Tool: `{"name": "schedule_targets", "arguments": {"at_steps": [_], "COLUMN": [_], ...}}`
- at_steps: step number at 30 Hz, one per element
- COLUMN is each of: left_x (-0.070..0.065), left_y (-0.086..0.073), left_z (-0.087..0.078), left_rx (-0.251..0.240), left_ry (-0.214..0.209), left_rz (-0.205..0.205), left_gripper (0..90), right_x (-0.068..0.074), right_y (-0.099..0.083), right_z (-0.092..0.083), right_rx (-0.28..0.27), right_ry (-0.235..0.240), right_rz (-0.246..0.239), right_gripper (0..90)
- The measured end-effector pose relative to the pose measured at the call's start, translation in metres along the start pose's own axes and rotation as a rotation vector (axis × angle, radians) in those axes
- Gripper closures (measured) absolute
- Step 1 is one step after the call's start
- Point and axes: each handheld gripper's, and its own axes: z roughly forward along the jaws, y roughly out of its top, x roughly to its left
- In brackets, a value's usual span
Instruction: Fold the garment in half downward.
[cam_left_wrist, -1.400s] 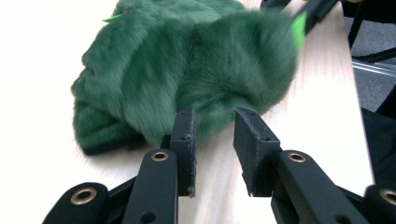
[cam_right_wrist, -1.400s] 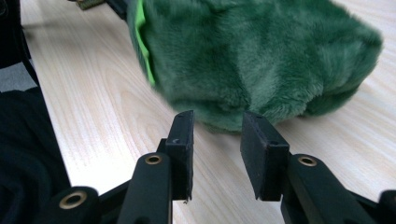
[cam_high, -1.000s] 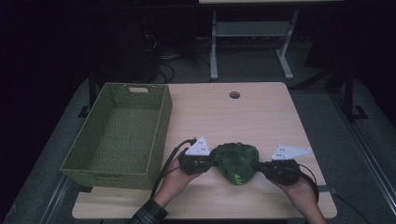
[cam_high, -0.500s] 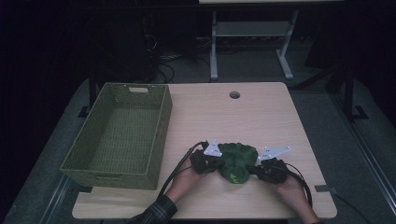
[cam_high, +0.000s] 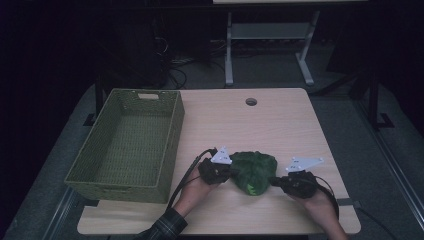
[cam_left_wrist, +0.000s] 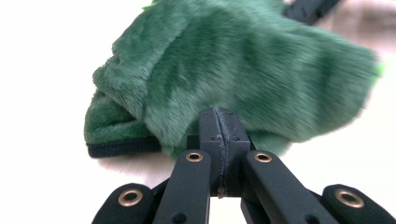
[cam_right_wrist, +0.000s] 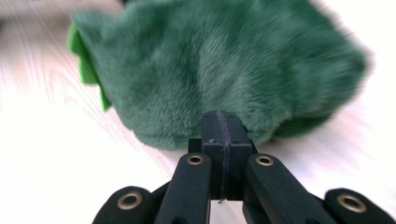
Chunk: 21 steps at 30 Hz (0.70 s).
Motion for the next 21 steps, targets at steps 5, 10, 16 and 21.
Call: {"name": "schedule_targets", "arguments": {"at_steps": [5, 10, 16, 21], "left_x": [-0.012, -0.026, -0.042, -0.048], "left_y": [-0.001, -0.003, -0.001, 0.001], "left_z": [-0.012, -0.019, -0.002, 0.006], "left_rx": [0.004, 0.003, 0.020, 0.026], "left_ry": [-0.012, -0.049, -0.112, -0.126], "left_rz": [0.006, 0.012, 0.028, 0.035], "left_gripper": [89.6, 89.6, 89.6, 89.6], "right_x": [-0.014, -0.026, -0.047, -0.059], "right_y": [0.009, 0.018, 0.035, 0.048], "right_z": [-0.019, -0.022, -0.008, 0.009], "right_rx": [-0.065, -0.085, -0.084, -0.086], "right_ry": [-0.029, -0.065, -0.074, -0.079], "right_rz": [0.028, 0.030, 0.051, 0.060], "right_gripper": [89.9, 89.9, 90.0, 90.0]}}
